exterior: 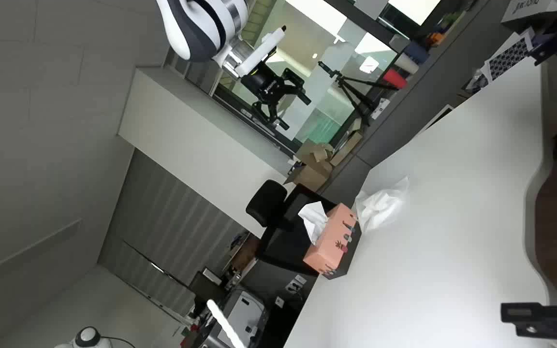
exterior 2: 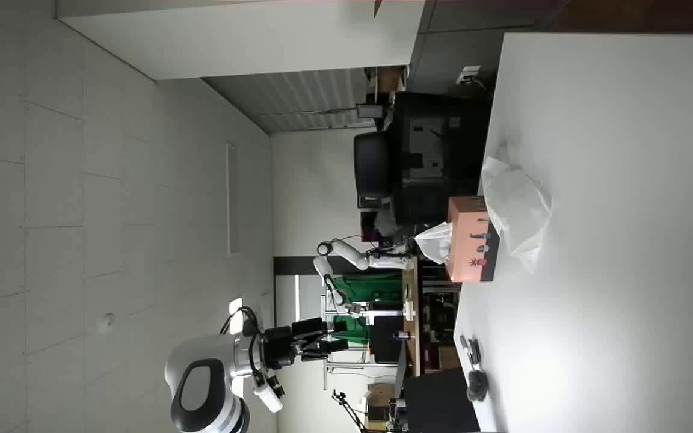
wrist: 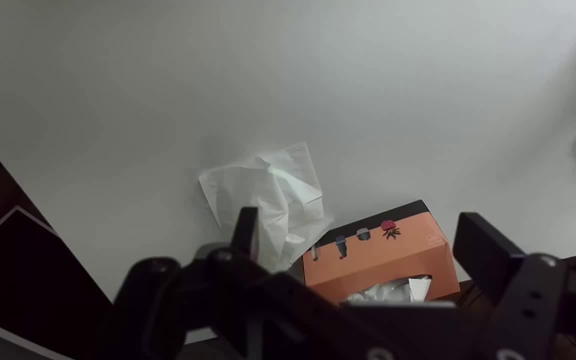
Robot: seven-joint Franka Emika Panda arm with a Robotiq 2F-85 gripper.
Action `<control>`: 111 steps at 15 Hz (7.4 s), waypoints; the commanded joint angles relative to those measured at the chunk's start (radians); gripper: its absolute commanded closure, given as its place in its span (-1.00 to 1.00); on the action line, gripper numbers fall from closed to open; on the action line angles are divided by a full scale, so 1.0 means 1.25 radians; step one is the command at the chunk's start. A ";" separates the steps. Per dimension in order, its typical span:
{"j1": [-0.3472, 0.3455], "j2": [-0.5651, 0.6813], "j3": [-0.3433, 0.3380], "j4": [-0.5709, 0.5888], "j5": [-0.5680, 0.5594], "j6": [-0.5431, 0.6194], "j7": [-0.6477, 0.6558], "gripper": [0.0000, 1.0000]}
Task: Retrieve a napkin from the napkin box and place it on the table
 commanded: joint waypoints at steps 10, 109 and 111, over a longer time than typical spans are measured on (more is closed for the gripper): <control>0.004 0.000 -0.004 0.002 -0.002 -0.002 0.001 -1.00; 0.039 1.183 0.098 1.326 -0.134 -0.036 -1.498 -1.00; 0.041 1.192 0.096 1.344 -0.133 -0.035 -1.501 -1.00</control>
